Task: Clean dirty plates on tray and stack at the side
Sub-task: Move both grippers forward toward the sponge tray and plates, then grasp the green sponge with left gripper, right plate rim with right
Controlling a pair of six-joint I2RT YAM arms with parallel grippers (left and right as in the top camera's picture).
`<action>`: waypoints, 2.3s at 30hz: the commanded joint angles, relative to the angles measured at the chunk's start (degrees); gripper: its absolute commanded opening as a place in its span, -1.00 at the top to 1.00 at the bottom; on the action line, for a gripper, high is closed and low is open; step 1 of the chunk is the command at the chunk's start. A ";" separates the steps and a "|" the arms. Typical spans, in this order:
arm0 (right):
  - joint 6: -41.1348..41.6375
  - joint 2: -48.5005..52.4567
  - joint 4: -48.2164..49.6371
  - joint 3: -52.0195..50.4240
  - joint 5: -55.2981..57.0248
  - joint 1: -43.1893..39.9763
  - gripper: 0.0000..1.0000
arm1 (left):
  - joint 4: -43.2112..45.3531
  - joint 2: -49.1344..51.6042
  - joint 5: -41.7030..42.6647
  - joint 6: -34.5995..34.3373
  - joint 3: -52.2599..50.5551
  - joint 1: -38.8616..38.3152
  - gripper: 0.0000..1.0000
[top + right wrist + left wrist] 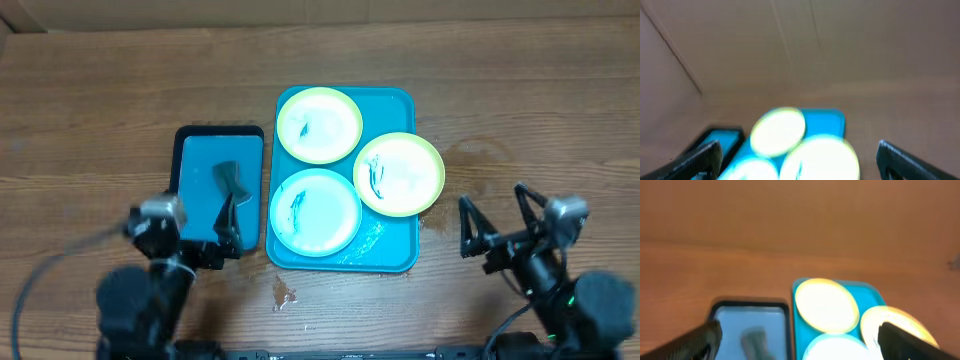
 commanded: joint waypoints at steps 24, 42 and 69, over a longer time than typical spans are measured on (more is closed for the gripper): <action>6.34 62.97 -32.35 31.45 -12.55 10.82 -0.42 | -47.80 50.38 -8.04 -9.18 40.00 0.98 -0.79; 21.07 70.16 -26.10 30.27 7.76 27.82 -0.37 | -21.55 79.41 -3.39 -10.27 28.28 3.87 0.12; 38.23 70.40 0.85 13.40 -0.48 28.57 -0.24 | -27.28 85.59 -5.57 -4.44 39.26 4.24 -0.21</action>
